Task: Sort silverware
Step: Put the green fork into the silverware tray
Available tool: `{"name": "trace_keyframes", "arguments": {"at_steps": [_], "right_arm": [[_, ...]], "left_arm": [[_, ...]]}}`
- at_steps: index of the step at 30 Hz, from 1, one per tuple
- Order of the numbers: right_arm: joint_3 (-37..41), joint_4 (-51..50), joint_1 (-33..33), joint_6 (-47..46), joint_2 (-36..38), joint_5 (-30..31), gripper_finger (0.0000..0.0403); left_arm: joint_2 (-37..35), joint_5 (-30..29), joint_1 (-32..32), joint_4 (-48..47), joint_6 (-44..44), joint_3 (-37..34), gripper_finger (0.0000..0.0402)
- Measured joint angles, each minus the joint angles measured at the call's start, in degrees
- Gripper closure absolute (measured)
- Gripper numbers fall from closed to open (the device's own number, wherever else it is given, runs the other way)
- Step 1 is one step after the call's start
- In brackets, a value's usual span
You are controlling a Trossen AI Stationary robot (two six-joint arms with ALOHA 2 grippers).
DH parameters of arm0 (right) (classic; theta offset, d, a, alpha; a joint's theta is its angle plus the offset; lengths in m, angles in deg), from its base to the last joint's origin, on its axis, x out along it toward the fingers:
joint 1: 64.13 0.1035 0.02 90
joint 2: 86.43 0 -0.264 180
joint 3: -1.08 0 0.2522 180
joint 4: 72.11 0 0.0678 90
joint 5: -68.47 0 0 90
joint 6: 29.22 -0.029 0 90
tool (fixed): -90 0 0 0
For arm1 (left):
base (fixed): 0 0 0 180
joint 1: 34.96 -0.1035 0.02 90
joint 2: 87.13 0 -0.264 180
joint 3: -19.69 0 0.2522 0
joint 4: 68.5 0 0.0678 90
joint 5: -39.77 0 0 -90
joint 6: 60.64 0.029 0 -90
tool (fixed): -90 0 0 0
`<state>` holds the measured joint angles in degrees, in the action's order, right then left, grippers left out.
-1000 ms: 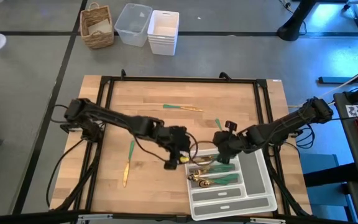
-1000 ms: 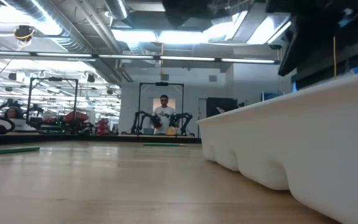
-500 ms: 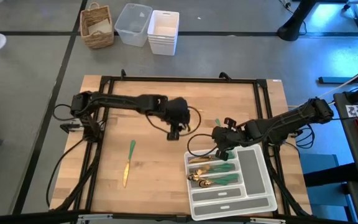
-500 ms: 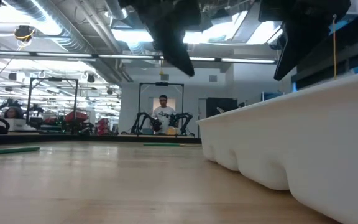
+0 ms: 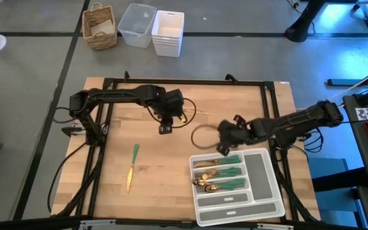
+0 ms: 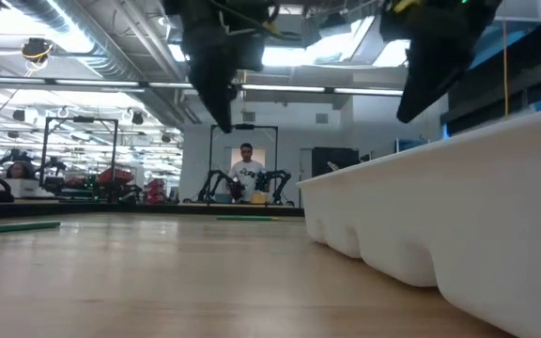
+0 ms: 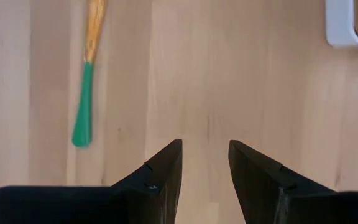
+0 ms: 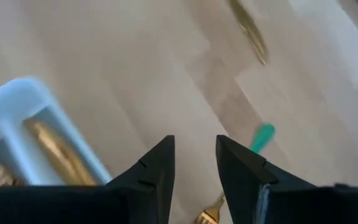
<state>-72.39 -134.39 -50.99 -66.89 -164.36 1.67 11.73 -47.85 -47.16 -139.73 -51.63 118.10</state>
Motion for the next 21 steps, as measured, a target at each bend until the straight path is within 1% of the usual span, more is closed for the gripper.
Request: {"name": "trace_keyframes", "arguments": {"at_steps": [4, 8, 11, 16, 21], "right_arm": [[0.06, -3.17, -6.04, -5.83, 0.02, -4.06, 0.0283], [1.82, -2.69, -11.79, -6.67, 0.07, -9.47, 0.0283], [3.74, -2.13, -14.79, -6.67, 0.07, -12.11, 0.0283], [6.97, -2.28, -17.5, -6.67, 0.07, -14.27, 0.0283], [10.16, -2.1, -18.08, -7.17, -0.23, -15.96, 0.0283]], "left_arm": [[-1.55, 0.03, 1.35, -1.25, -0.04, 0.01, 0.0276], [-1.91, 0.01, 3.03, -1.55, 0.41, 0.01, 0.0276], [-2.07, 1.31, 4.14, -1.63, 2.2, 0.01, 0.0276], [-2.07, 5.54, 5.11, -2.06, 4.94, -0.01, 0.0276], [-3.22, 6.24, 4.64, -2.49, 5.35, -0.03, 0.0276]]}}
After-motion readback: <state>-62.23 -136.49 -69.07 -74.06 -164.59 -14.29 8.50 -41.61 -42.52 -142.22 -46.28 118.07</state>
